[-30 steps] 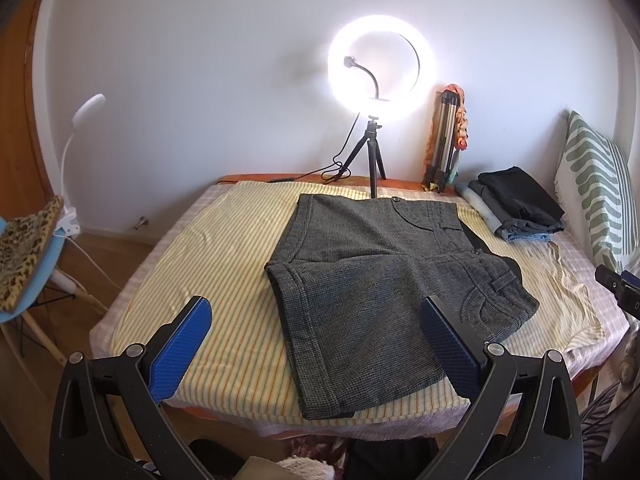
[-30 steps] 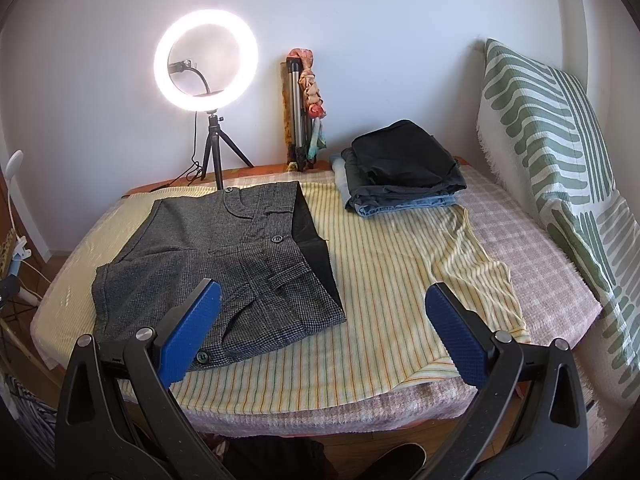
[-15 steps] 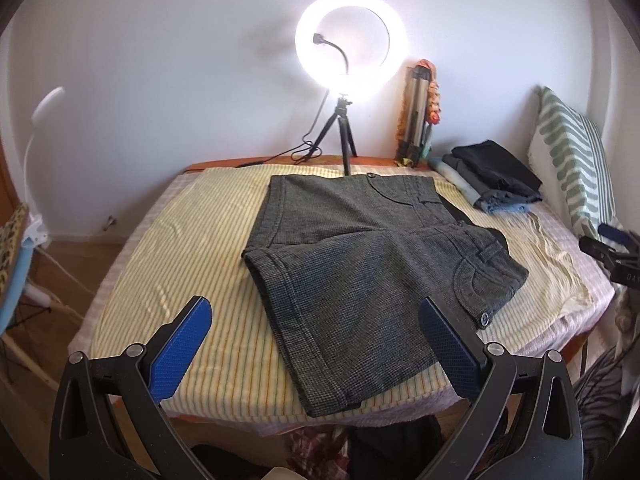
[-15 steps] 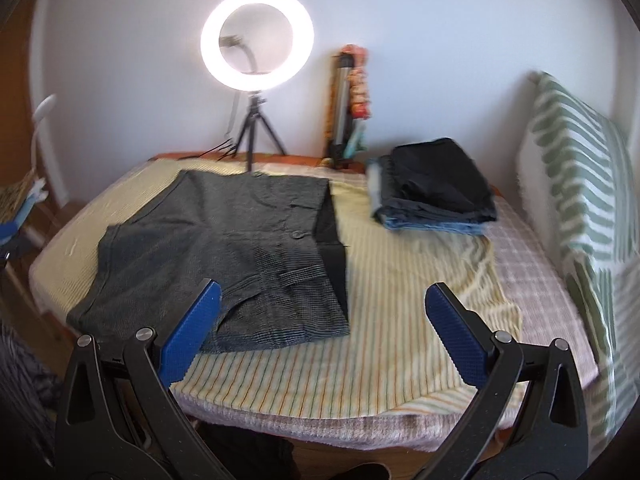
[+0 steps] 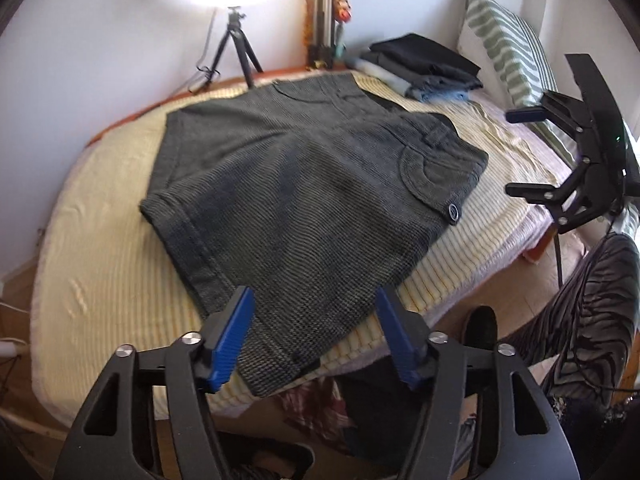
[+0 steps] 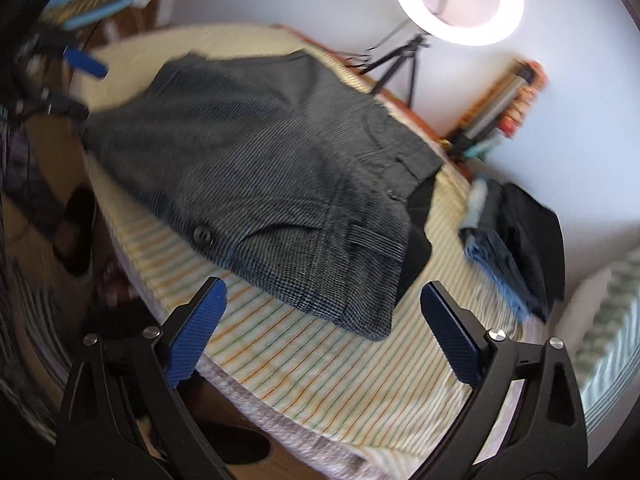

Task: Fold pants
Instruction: 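Grasp the shorts' leg hem with the right tool while the left tool grasps the waistband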

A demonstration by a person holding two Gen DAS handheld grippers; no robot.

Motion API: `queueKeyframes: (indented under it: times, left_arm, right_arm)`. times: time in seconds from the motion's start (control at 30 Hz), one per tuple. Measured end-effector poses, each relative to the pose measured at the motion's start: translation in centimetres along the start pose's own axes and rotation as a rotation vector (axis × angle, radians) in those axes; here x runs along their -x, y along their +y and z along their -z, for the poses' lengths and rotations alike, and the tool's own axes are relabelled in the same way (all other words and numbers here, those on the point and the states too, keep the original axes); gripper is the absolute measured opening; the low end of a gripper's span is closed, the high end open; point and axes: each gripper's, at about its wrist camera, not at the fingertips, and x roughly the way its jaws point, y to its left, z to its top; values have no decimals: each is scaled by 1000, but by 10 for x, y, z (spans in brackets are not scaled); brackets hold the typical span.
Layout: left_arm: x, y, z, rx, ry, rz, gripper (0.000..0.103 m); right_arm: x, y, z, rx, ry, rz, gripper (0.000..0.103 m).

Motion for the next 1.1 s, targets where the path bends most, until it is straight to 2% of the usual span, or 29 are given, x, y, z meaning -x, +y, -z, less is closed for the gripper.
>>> queueKeyframes:
  times: [0.07, 0.2, 0.3, 0.53, 0.6, 0.67, 0.83, 0.93, 1.1]
  left_arm:
    - [-3, -1, 1, -9, 10, 19, 60]
    - [-13, -6, 2, -45, 34, 39, 60]
    - [-20, -12, 0, -76, 56, 53, 60]
    - [-32, -14, -3, -92, 81, 72, 60]
    - [-35, -15, -3, -89, 86, 76, 60]
    - [-37, -15, -4, -94, 90, 74, 60]
    - [-42, -24, -3, -139, 90, 64, 60]
    - [-45, -31, -1, -178, 90, 48, 60]
    - [-51, -34, 0, -199, 82, -5, 60]
  right_arm:
    - [-12, 5, -2, 63, 29, -29, 94]
    - [-34, 7, -3, 128, 71, -46, 93]
    - [-51, 7, -2, 158, 104, -59, 87]
    - [-68, 13, 2, 220, 117, -27, 85]
    - [-71, 19, 4, 258, 121, 20, 73]
    - [-76, 20, 3, 259, 159, 14, 48]
    - [-74, 11, -8, 201, 152, -21, 19]
    - [-69, 0, -20, 147, 136, -43, 15]
    - [-58, -18, -37, 69, 109, -61, 14]
